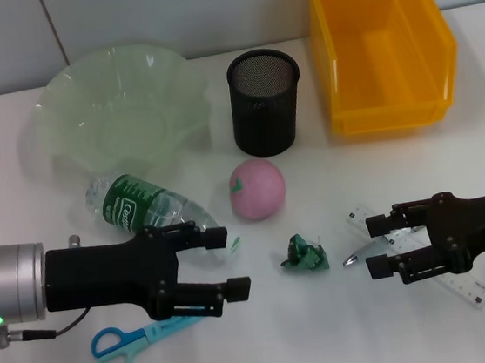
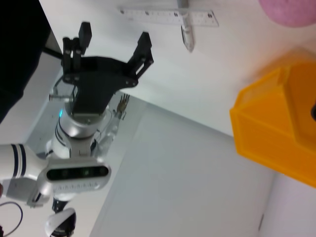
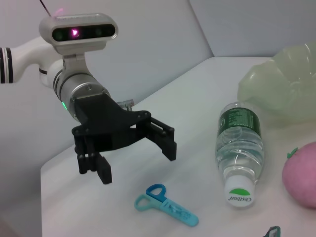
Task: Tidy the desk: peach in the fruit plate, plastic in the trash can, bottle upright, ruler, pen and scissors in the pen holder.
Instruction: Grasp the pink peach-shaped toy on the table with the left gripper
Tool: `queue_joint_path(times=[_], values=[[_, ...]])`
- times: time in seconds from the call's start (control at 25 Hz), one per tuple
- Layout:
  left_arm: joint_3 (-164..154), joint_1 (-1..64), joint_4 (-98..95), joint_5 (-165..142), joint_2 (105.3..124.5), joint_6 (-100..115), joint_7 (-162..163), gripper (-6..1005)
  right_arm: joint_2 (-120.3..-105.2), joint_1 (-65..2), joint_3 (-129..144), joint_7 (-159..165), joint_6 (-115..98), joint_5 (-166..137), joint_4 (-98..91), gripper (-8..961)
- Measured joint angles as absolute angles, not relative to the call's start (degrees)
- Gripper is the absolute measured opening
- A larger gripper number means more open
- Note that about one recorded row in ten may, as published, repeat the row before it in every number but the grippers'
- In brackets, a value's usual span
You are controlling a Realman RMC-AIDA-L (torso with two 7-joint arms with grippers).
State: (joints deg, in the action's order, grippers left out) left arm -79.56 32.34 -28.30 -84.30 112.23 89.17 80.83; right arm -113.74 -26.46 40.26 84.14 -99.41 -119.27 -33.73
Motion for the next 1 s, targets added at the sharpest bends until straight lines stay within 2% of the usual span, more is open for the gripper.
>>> queue_joint_path(times=[0.8, 1.0], values=[[-78.8, 32.5, -28.9, -86.0, 112.51, 89.4, 81.4, 873, -113.82, -26.5, 40.3, 84.1, -100.0, -119.6, -33.5, 791], [-74.8, 33.9, -38.6, -87.3, 113.29, 88.5, 82.2, 873, -113.82, -26.4, 40.3, 84.1, -100.1, -119.7, -33.4, 791]])
